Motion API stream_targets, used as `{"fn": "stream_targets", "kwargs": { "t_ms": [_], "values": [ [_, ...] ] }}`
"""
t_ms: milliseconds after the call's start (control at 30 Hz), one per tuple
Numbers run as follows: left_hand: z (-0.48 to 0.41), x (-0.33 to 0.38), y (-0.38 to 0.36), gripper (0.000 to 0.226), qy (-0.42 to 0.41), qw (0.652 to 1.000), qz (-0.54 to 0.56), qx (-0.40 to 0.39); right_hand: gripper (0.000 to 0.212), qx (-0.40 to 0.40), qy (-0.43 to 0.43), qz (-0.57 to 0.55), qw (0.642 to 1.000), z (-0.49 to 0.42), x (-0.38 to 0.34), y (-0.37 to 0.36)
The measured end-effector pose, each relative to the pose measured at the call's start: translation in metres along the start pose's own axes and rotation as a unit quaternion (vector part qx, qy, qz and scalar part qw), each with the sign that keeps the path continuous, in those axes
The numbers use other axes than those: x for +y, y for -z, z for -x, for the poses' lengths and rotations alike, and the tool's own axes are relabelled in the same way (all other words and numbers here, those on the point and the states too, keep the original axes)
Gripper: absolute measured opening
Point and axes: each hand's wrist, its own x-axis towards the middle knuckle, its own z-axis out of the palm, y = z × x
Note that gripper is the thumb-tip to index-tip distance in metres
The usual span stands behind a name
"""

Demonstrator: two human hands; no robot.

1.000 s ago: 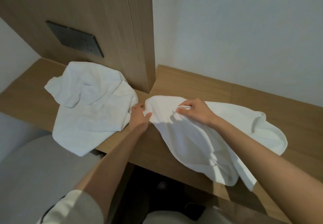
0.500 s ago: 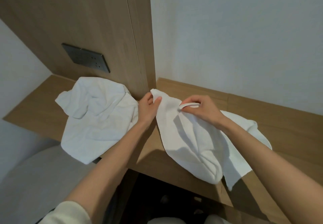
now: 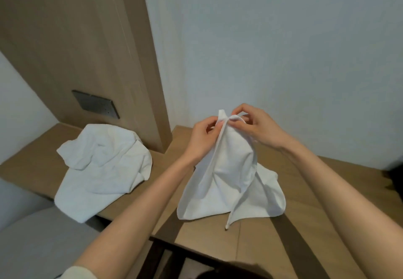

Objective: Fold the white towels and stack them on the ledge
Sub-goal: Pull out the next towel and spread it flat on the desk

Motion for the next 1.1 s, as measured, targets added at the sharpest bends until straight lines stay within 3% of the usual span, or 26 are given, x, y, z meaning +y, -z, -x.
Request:
{"fn": "stream_targets", "kwargs": {
  "t_ms": [233, 400, 567, 733, 933, 1100],
  "values": [
    [0.009, 0.034, -0.024, 0.013, 0.007, 1.0, 0.014, 0.02, 0.008, 0.039, 0.045, 0.0, 0.998, 0.024, -0.004, 0.033],
    [0.016, 0.048, -0.037, 0.02, -0.03, 0.998, -0.049, -0.036, 0.01, 0.074, 0.056, 0.066, 0.993, 0.036, -0.005, 0.049],
    [0.021, 0.054, -0.041, 0.016, -0.091, 0.975, -0.186, -0.085, 0.028, 0.057, 0.062, 0.095, 0.992, 0.045, -0.005, 0.063],
    [0.024, 0.062, -0.046, 0.023, -0.095, 0.957, -0.248, -0.116, 0.012, 0.066, 0.094, 0.113, 0.987, 0.058, -0.002, 0.065],
    [0.03, 0.066, -0.055, 0.025, -0.081, 0.958, -0.252, -0.109, 0.018, 0.063, 0.164, 0.277, 0.945, 0.072, 0.002, 0.065],
    [0.035, 0.077, -0.057, 0.022, -0.096, 0.942, -0.294, -0.13, 0.02, 0.087, 0.196, 0.298, 0.93, 0.084, -0.002, 0.06]
  ]
}}
